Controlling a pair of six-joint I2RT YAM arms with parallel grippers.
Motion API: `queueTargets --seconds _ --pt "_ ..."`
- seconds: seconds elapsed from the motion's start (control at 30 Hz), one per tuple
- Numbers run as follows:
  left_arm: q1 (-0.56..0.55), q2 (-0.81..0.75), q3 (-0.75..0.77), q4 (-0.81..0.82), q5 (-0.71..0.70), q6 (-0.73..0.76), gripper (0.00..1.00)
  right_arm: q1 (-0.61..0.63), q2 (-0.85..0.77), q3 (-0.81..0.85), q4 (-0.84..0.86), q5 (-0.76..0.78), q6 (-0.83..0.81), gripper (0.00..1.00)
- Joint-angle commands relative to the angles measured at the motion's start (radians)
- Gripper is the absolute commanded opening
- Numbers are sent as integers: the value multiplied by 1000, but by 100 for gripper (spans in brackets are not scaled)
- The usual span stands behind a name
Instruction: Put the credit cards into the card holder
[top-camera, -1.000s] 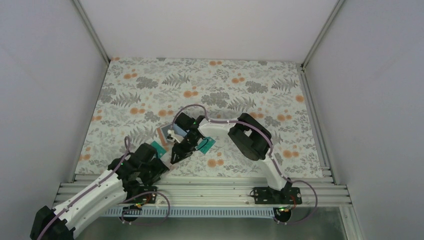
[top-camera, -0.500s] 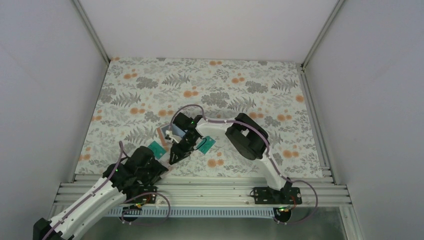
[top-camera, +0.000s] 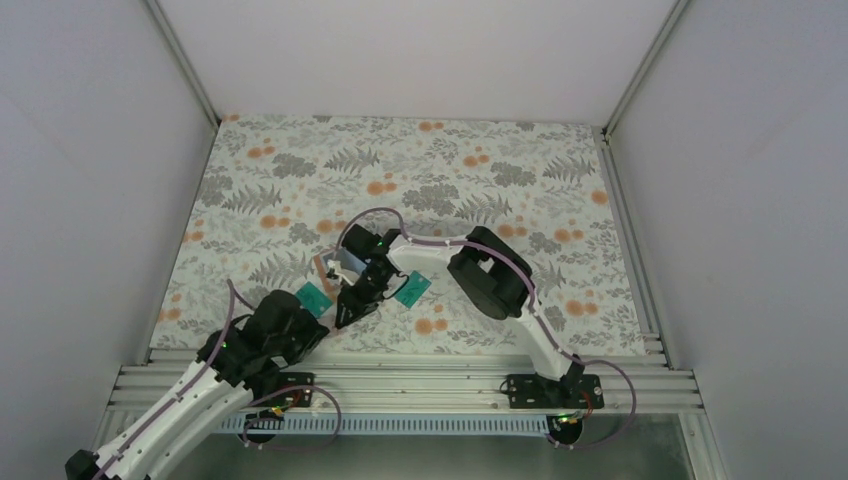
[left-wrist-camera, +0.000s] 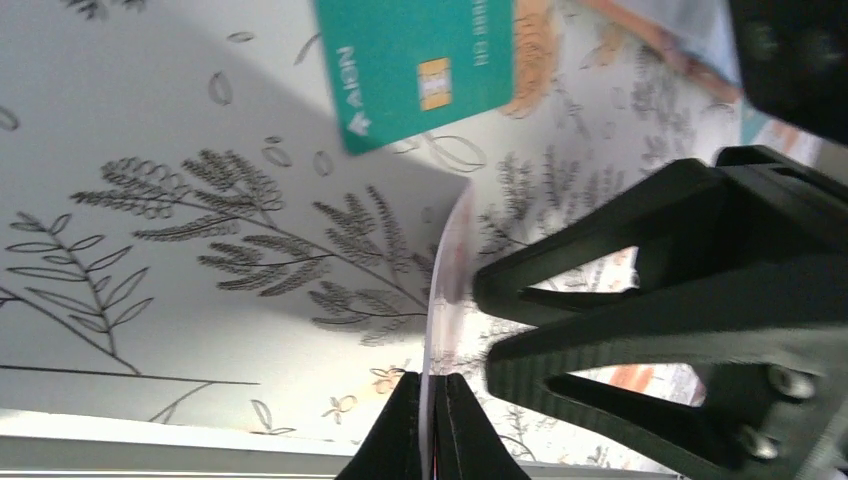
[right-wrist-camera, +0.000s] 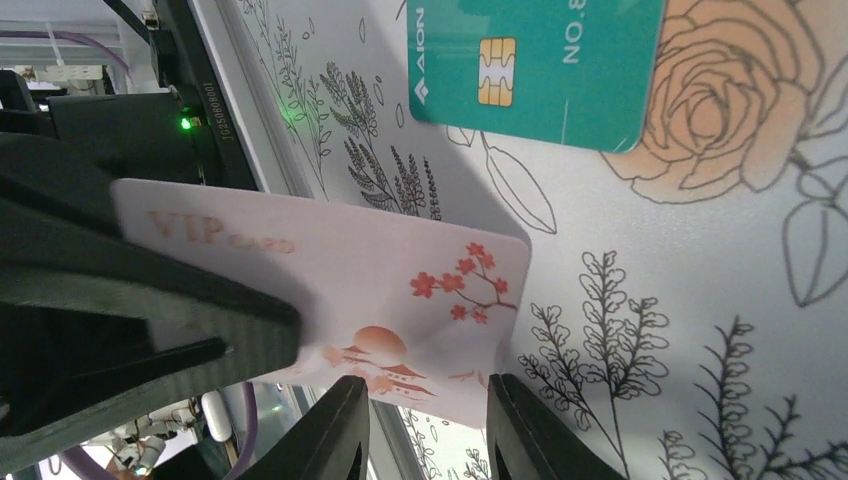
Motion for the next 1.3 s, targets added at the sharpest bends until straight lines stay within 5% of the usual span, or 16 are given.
queueTargets --seconds 0.0,0.23,0.5,0.77,1.1,1.27 --pt "4 12 57 -32 -47 29 2 0 36 15 -38 75 3 32" --pt "5 119 251 -34 -44 216 2 -146 -135 -22 -51 108 -16 42" --pt "14 549 649 -13 76 708 2 -341 -402 -98 -35 118 -34 75" --pt "115 884 914 109 482 1076 2 -534 -583 -275 95 -121 1 90" --pt "145 1138 1021 248 908 1269 2 -602 -711 -360 86 -346 -48 89" --pt "146 1226 1109 147 968 1383 2 -606 -742 -377 97 -428 -47 71"
